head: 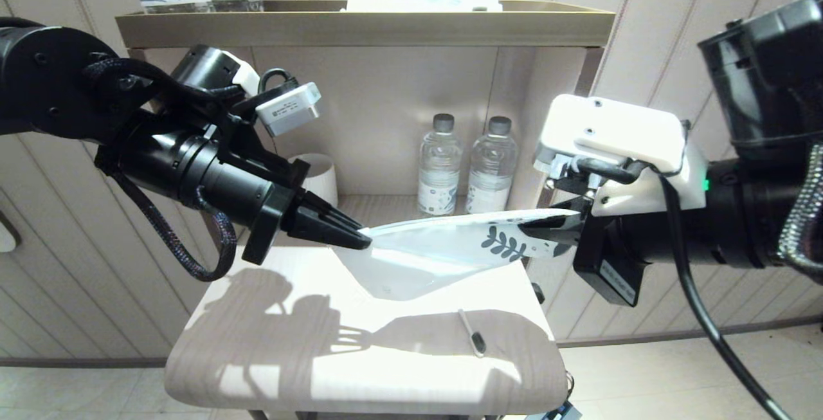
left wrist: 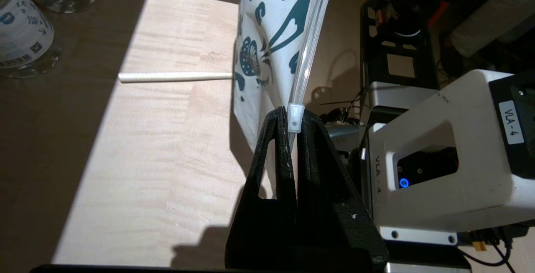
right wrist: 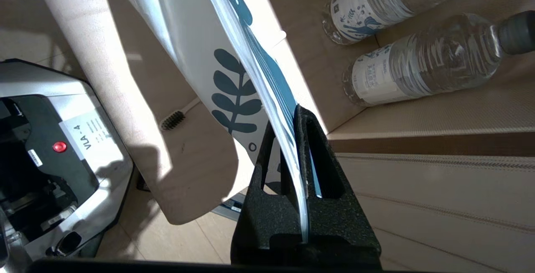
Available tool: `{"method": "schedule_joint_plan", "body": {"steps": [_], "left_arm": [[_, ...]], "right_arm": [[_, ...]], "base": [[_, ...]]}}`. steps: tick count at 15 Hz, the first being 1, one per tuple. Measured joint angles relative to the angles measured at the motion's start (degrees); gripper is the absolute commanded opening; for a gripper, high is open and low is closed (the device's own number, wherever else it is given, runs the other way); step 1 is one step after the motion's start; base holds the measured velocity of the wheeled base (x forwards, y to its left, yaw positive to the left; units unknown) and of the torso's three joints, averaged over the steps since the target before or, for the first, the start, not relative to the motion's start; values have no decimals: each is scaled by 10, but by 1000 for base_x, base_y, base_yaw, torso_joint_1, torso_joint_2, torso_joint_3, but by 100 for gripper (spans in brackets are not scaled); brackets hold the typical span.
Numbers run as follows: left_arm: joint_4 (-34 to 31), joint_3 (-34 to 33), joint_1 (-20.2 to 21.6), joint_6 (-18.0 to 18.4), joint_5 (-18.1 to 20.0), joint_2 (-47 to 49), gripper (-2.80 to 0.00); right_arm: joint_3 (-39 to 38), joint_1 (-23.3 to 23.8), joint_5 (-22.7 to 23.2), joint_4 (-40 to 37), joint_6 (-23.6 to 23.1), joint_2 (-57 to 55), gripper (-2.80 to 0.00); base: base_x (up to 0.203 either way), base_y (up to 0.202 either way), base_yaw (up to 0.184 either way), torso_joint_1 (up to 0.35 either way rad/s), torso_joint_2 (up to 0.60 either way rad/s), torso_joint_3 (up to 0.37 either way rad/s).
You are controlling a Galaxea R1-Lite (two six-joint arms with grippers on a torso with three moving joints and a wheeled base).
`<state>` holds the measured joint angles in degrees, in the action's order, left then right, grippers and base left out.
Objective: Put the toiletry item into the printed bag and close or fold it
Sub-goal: Open the storage bag
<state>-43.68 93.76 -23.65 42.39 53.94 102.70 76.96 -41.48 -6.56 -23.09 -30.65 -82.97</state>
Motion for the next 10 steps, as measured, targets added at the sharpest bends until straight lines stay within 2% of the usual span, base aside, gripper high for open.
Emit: {"method": "schedule_joint_plan", "body": {"steps": [10], "left_arm": [[5,-26,11,-1,0,-16,-280]], "right_arm": [[-28,8,1,2,1,30,-280]], "base": [[0,0,0,0,0,0]]}}
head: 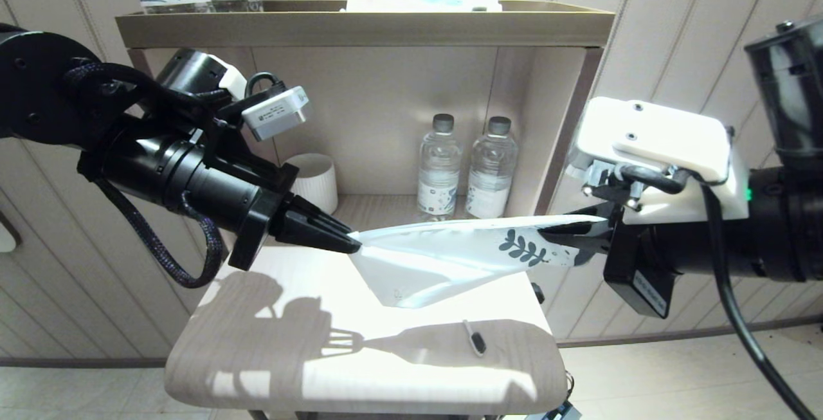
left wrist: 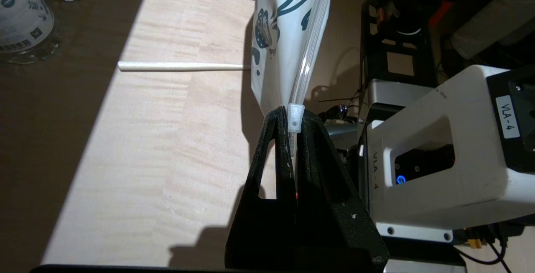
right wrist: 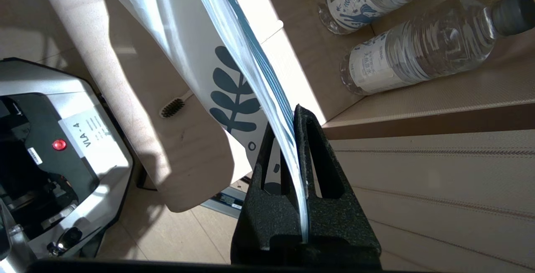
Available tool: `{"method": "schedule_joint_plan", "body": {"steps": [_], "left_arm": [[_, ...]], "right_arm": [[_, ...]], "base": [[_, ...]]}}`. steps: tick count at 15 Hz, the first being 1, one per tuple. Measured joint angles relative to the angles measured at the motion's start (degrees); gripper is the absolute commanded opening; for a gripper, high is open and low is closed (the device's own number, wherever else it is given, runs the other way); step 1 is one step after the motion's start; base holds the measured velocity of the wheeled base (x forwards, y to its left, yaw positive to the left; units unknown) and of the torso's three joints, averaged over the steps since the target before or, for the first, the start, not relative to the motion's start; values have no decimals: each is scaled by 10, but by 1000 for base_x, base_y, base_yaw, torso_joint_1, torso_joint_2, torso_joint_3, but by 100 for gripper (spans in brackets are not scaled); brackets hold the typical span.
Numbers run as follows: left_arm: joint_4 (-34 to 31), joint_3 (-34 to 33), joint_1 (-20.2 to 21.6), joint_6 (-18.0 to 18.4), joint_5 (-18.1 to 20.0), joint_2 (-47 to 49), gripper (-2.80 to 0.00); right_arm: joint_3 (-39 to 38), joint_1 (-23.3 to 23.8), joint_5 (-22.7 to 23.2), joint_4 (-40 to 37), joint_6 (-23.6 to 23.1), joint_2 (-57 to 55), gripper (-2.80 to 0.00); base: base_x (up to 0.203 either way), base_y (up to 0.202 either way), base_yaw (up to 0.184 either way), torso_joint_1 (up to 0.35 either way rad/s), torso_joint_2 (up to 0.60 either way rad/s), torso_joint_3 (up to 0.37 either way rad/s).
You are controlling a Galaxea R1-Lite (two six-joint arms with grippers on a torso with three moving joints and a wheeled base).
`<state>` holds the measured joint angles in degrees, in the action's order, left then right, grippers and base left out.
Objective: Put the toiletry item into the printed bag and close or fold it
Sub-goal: Open the storage bag, then hand it to the other hand
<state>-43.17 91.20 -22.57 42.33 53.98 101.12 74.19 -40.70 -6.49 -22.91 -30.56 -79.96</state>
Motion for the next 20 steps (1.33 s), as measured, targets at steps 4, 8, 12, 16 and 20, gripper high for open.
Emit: {"method": "schedule_joint_plan", "body": {"steps": [4,8,12,16,20], "left_arm": [[1,4,1,0,1,1,-280],[20,0,1,-2,1,1,0],[20,-1,0,-2,3,2,0],[40,-32,2,-1,3,3,0],[84,-65,15,-5,24,6,0]], "right_arm": [[0,-2,0,2,5,-1,-280],[2,-6,1,3,8,-7,-280],[2,-6,8,3,8,-9,-280],[7,-6,11,3,9,-10,-280],[15,-7,33,3,30,-10,-280]], "base": [[0,0,0,0,0,0],[0,0,0,0,0,0],[0,0,0,0,0,0],[0,0,0,0,0,0],[0,0,0,0,0,0]]}}
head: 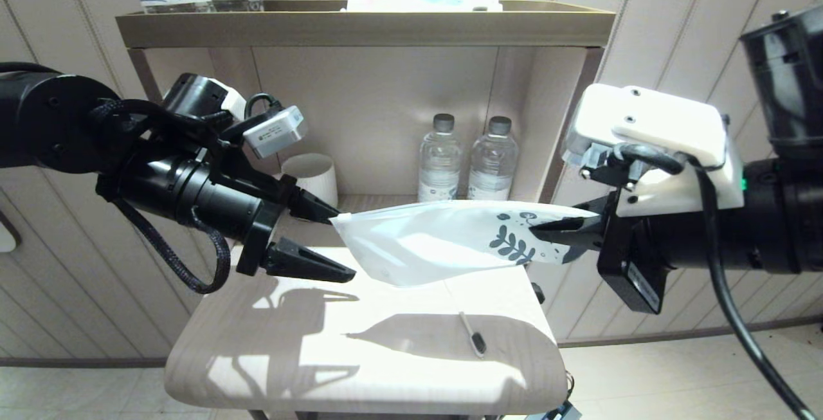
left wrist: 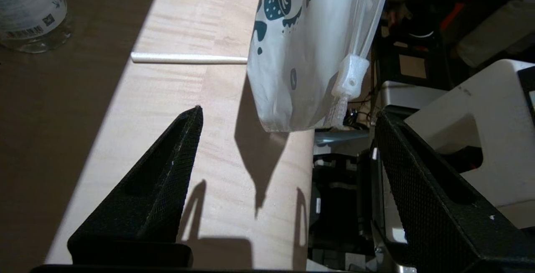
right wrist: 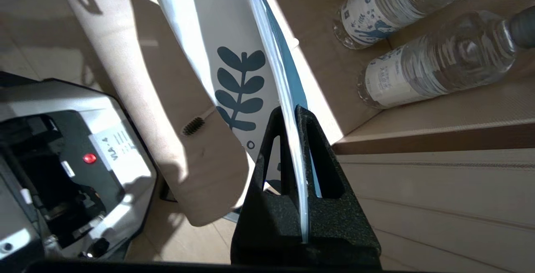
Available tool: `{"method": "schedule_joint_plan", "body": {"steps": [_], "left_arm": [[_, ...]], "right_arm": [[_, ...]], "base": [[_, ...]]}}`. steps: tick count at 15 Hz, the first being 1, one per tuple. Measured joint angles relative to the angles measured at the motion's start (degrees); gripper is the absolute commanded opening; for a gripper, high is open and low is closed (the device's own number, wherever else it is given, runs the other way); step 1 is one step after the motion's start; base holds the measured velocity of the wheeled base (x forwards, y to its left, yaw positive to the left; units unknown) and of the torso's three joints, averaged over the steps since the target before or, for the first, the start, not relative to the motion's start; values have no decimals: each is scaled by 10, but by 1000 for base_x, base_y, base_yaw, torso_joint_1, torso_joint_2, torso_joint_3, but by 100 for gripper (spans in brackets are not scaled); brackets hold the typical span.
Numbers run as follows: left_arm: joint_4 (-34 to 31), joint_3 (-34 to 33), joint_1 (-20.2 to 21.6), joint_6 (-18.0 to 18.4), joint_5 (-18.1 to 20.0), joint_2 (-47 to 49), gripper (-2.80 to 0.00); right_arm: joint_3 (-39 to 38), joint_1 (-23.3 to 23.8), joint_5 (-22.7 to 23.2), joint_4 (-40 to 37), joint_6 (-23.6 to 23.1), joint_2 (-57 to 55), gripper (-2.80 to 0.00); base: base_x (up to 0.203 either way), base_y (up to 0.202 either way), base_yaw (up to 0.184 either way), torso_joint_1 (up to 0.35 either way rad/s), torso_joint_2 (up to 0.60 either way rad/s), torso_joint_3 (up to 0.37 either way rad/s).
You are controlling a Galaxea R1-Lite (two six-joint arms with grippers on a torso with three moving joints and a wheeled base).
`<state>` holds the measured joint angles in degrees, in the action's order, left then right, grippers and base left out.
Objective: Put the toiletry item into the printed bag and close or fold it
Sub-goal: Hand it to the other hand
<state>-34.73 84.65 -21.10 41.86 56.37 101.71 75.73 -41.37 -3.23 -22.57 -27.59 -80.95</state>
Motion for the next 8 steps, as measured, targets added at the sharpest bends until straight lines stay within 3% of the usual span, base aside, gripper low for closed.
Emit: {"method": "schedule_joint_plan", "body": {"steps": [3,8], "left_arm": [[1,-3,1,-1,20,0,0],[1,5,-2,-3,30,4,0]], "right_arm": [[4,-1,24,0,24,-5,-280],[4,-2,25,23,26,-17,-280]], "base": [[0,0,0,0,0,0],[0,0,0,0,0,0]]}}
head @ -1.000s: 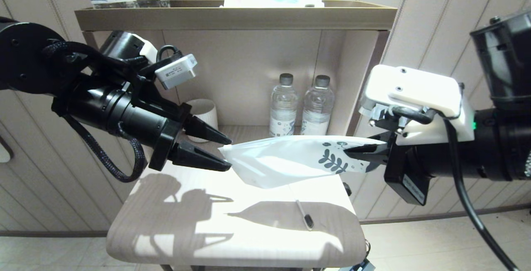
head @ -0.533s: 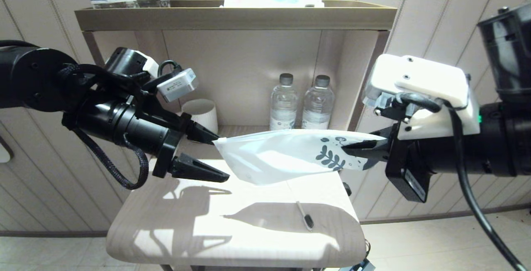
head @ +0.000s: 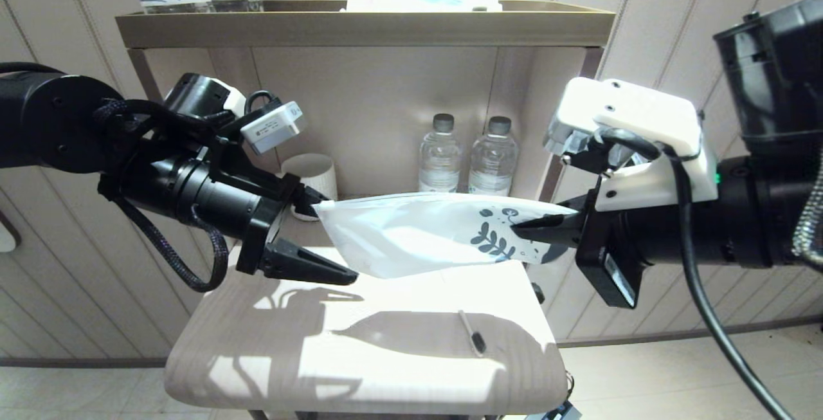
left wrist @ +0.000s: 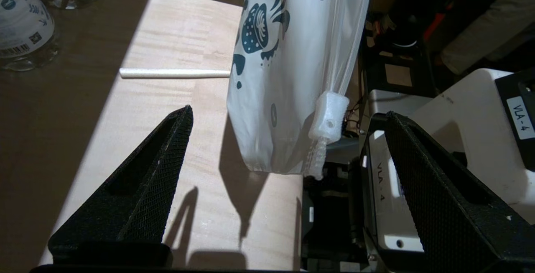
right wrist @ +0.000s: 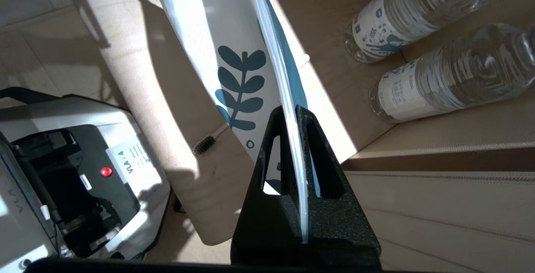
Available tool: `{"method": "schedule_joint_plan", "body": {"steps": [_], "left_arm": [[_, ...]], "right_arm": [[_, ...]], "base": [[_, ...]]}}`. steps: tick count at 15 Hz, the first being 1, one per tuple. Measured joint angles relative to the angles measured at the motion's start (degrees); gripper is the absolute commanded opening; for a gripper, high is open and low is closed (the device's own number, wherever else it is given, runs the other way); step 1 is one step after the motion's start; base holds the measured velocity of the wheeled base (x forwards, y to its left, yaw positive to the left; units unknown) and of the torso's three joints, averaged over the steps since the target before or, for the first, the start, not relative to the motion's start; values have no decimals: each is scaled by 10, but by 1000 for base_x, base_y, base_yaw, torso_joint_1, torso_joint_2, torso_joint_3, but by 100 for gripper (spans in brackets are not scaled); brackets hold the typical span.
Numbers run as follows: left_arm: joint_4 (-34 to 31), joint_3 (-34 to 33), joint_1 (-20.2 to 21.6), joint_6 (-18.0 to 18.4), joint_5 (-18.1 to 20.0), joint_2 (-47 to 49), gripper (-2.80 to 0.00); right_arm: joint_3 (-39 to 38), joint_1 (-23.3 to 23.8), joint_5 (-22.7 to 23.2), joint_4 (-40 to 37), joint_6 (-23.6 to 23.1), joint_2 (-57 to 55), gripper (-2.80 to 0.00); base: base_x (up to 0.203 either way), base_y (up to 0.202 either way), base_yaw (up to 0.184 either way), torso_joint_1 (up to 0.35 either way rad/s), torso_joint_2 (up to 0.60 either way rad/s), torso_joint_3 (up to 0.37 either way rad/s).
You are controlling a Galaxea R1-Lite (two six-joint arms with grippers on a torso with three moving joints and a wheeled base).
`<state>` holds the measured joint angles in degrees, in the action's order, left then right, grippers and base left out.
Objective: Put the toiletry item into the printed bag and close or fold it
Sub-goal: Hand it to the other hand
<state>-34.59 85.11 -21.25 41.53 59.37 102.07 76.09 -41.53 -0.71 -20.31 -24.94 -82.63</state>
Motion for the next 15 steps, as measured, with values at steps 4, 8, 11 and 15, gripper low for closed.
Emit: {"method": "schedule_joint_plan", "body": {"steps": [4,8,11,15], "left_arm": [[0,1,-7,-1,5,3,0],[0,6,-13,-2,7,5,0],[0,8,-13,-2,7,7,0],[0,6,-13,-5,7,8,-280]], "right_arm": [[6,-4,6,1,6,-5,-280],[9,-8,7,1,10,-10,-280],[10,-11,7,2,10,-11,-280],[10,-11,8,3,10,-11,-280]], "base": [[0,0,0,0,0,0],[0,0,0,0,0,0],[0,0,0,0,0,0],[0,0,0,0,0,0]]}}
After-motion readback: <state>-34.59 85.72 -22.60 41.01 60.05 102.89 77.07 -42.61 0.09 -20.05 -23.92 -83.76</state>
